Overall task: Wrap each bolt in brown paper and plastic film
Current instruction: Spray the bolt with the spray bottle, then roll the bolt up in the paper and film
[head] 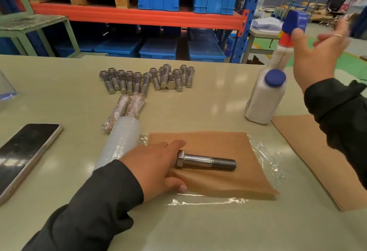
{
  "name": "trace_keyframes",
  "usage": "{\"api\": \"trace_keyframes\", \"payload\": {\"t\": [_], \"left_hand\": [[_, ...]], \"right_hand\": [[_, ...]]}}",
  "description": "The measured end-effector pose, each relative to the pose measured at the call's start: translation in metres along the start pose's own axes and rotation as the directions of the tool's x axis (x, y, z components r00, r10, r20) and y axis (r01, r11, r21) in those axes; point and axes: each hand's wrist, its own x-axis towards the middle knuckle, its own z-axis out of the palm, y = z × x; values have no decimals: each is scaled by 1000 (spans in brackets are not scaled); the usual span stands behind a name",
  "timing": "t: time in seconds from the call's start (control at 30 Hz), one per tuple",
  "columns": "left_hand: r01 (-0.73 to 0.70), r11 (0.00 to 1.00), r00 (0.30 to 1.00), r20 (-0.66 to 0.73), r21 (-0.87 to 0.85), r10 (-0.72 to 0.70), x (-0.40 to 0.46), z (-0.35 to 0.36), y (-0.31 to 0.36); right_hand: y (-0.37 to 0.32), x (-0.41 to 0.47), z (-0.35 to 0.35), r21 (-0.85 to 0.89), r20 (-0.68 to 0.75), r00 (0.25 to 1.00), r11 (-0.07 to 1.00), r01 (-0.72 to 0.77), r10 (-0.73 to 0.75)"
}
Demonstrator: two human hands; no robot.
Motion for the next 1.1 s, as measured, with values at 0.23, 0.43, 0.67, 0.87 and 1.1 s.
{"api": "trace_keyframes", "payload": {"t": [0.23, 0.43, 0.67, 0.87, 1.1], "left_hand": [[-44, 999, 961, -272, 14, 46, 3, -2, 5], [33, 996, 916, -400, 85, 3, 11, -3, 11], [133, 975, 937, -342, 181, -65, 19, 3, 8], [185, 975, 913, -387, 121, -125, 17, 6, 6], [219, 962, 924, -352, 161, -151, 13, 6, 9]], "right_hand": [[-24, -104, -29, 85, 697, 665, 952, 295, -268], [-10, -132, -31, 97, 877, 455, 985, 145, -154], [7, -136, -30, 124, 921, 361, 989, 85, -147], [10, -142, -33, 70, 973, 196, 966, 248, -121], [12, -157, -25, 43, 982, 157, 931, 361, -106]]}}
